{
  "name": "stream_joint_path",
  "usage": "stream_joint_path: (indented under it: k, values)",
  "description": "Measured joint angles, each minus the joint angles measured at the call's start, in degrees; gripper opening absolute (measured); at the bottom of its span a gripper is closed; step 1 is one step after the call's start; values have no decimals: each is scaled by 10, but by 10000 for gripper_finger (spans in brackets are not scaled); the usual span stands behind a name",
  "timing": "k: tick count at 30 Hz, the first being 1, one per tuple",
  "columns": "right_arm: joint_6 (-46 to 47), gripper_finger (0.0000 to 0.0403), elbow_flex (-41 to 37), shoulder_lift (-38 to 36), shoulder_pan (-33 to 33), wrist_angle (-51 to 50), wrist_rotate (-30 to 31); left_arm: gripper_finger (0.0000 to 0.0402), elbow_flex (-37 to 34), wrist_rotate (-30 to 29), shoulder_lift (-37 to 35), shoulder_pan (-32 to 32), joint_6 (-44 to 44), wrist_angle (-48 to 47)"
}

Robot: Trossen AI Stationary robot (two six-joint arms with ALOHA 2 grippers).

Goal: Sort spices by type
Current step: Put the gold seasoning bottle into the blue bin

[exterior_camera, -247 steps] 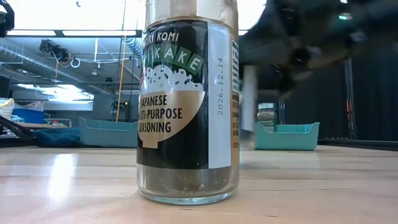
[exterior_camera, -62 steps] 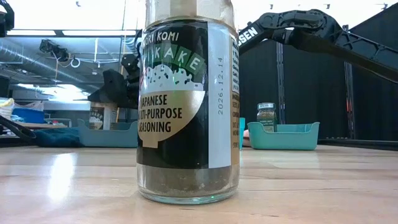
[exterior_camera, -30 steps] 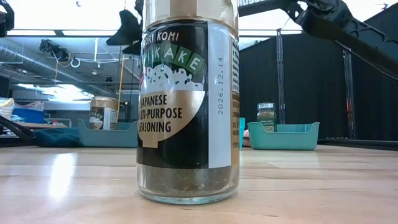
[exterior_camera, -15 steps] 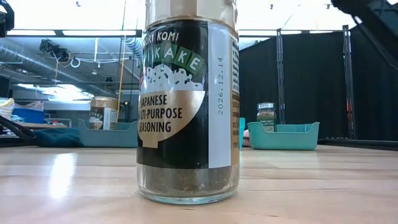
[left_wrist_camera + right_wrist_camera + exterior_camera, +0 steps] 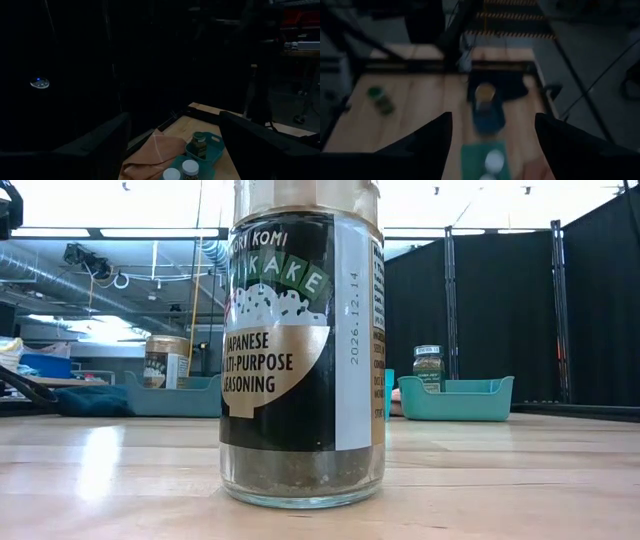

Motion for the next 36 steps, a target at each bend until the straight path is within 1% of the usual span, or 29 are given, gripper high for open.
stream_joint_path:
  k: [5, 9, 14, 20, 23, 27, 31, 33, 36]
  values:
    - [37, 281, 0, -49, 32, -127, 7, 308, 0, 0, 0, 0, 0, 0]
    - [77, 274, 0, -94, 62, -181, 46, 308, 0, 0, 0, 0, 0, 0]
    - [116, 266, 0, -162, 94, -202, 117, 308, 0, 0, 0, 0, 0, 0]
    - [156, 262, 0, -245, 117, -208, 193, 308, 0, 0, 0, 0, 0, 0]
    - [179, 263, -23, -287, 125, -213, 240, 308, 0, 0, 0, 0, -1, 0]
    - [221, 261, -92, -347, 130, -216, 275, 308, 0, 0, 0, 0, -7, 0]
    - [271, 259, -207, -412, 130, -213, 288, 308, 0, 0, 0, 0, -13, 0]
    - [292, 259, -279, -447, 130, -192, 288, 308, 0, 0, 0, 0, -15, 0]
    - [302, 261, -392, -498, 130, -110, 285, 308, 0, 0, 0, 0, -15, 0]
